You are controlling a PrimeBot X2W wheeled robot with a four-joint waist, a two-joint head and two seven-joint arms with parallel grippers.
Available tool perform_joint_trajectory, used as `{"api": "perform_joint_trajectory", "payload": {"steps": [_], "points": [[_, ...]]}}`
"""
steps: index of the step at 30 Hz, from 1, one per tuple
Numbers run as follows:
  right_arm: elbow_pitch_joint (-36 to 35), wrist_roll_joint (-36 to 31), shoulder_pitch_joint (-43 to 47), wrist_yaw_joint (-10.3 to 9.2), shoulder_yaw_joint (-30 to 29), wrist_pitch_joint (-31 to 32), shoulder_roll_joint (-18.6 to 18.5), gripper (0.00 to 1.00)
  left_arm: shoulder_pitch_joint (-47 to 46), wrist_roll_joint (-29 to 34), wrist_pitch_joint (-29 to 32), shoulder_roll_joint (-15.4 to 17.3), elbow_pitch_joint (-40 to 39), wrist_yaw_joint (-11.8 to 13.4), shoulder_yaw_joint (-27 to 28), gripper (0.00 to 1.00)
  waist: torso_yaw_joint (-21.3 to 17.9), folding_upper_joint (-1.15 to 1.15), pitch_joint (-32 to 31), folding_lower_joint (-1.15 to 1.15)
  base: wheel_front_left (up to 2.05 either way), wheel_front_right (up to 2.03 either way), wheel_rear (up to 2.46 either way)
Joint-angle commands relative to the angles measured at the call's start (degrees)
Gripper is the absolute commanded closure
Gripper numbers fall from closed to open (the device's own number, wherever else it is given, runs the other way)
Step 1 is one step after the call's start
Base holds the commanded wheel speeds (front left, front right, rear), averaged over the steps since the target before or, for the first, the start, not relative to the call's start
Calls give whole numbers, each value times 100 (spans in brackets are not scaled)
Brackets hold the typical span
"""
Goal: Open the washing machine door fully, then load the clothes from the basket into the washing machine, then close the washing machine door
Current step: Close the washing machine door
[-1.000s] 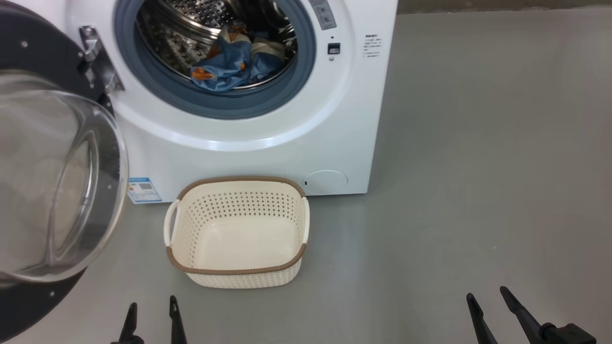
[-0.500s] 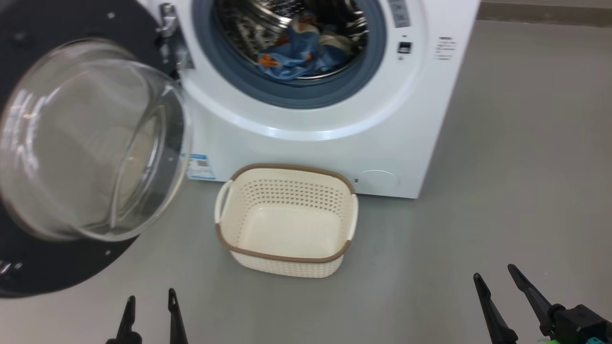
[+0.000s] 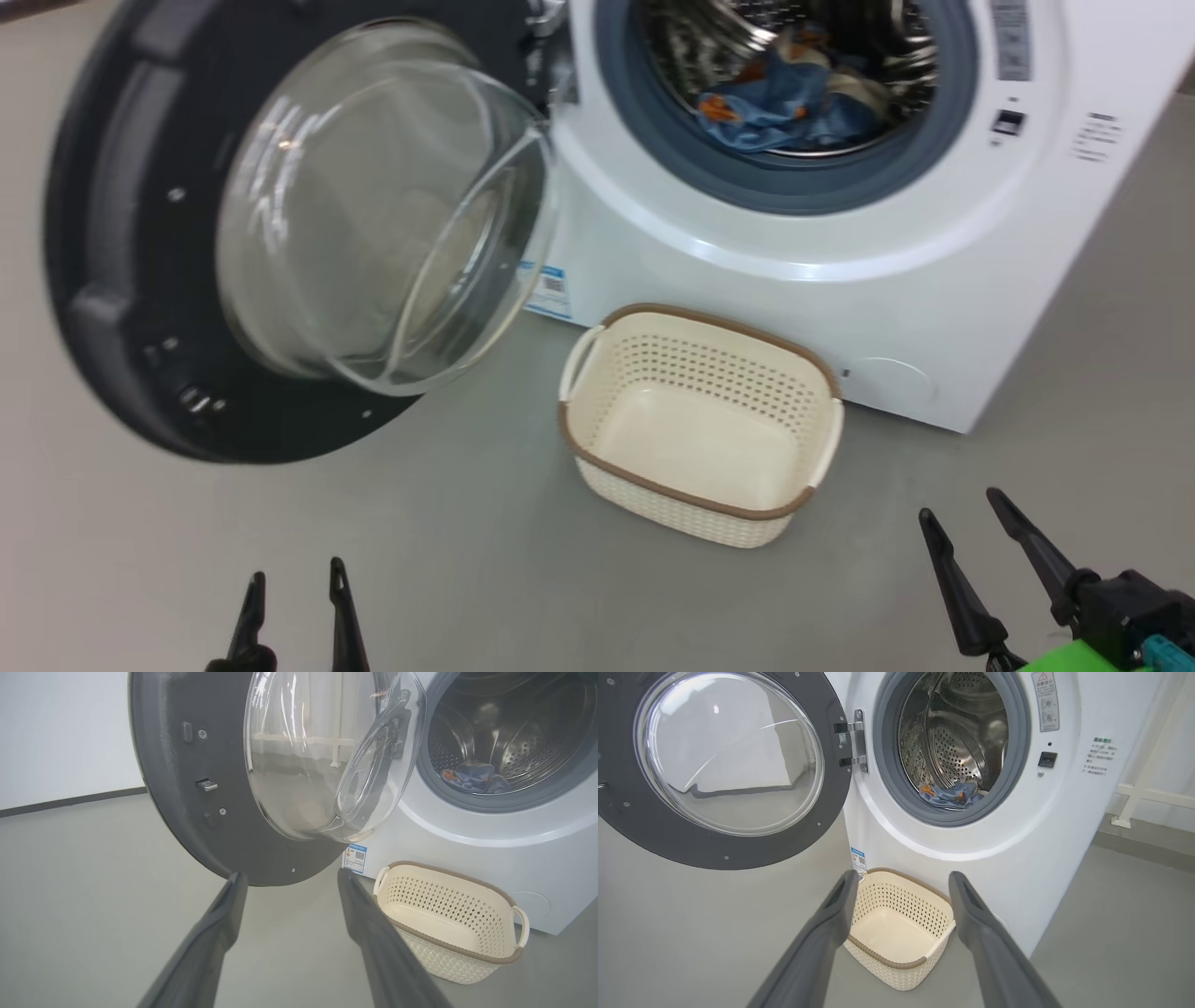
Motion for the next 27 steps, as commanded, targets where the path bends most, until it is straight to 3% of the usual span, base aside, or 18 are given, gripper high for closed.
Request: {"api": "perform_joint_trajectory", "payload": {"steps": [1,13,22,23,25,27], "points": [[-175,-59,-221,9,131,-44,-132,0,-125,-2,-37,55,-175,16,171,0,400,0,47,0,0,0,0],[-143,2,-578,9,459,-44,-356,0,50,-189,-37,55,-451,283,209,0,620,0,228,0,0,0,0],[-118,33,-560,9,498,-44,-363,0,64,-277,-37,55,-474,326,240,0,611,0,204,0,0,0,0],[-115,36,-555,9,498,-44,-361,0,67,-361,-37,55,-474,328,275,13,609,0,198,0,0,0,0],[-107,40,-545,9,496,-44,-348,0,75,-555,-37,55,-470,308,405,100,604,0,184,0,0,0,0],[-103,41,-537,9,498,-44,-326,0,71,-765,-37,55,-476,266,641,100,599,0,168,0,0,0,0]]}}
